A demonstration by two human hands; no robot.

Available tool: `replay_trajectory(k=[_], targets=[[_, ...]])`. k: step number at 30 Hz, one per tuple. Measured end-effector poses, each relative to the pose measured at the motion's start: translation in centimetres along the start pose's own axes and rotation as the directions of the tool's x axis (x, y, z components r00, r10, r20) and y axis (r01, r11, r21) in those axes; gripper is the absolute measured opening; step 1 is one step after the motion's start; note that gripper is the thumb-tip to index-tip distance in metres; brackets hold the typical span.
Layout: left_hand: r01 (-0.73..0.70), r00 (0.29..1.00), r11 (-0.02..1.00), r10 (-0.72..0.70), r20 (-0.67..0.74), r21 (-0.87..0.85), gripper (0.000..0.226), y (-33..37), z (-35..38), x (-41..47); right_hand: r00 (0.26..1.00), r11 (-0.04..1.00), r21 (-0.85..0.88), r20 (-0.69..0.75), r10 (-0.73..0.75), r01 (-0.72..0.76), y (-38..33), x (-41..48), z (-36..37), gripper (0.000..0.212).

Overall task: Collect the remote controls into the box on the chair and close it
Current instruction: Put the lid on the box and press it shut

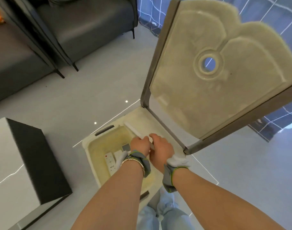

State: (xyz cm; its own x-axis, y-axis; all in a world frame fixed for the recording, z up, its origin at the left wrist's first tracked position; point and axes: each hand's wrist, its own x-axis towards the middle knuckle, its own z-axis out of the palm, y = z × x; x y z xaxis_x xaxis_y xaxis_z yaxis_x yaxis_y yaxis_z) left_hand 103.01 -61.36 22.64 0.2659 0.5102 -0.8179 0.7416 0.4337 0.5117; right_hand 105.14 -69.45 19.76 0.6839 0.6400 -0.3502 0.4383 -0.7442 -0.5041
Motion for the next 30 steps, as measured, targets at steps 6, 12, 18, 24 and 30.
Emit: replay_trajectory(k=[6,12,18,24,30], targets=[[0.018,0.993,0.986,-0.037,-0.112,-0.164,0.035,-4.1,-7.0,-1.1,0.984,0.993,-0.024,0.14,-0.109,0.113,-4.0,-2.5,2.8,0.052],[0.063,0.98,0.997,-0.071,-0.188,-0.052,0.04,-7.7,-11.9,1.2,0.942,0.97,-0.206,0.331,-0.054,0.128,-5.5,-2.7,7.8,0.058],[0.194,0.945,0.97,-0.146,-0.291,0.145,0.039,-10.7,-13.2,3.3,0.856,0.936,-0.262,0.511,-0.071,0.234,-6.9,-2.2,8.2,0.047],[0.242,0.921,0.966,-0.199,-0.335,0.09,0.039,-11.9,-12.2,5.0,0.788,0.912,-0.294,0.614,-0.051,0.288,-7.4,0.0,8.4,0.04],[0.267,0.915,0.96,-0.223,-0.337,0.089,0.038,-11.3,-11.5,6.3,0.877,0.907,-0.36,0.48,-0.022,0.219,-4.7,0.8,9.8,0.07]])
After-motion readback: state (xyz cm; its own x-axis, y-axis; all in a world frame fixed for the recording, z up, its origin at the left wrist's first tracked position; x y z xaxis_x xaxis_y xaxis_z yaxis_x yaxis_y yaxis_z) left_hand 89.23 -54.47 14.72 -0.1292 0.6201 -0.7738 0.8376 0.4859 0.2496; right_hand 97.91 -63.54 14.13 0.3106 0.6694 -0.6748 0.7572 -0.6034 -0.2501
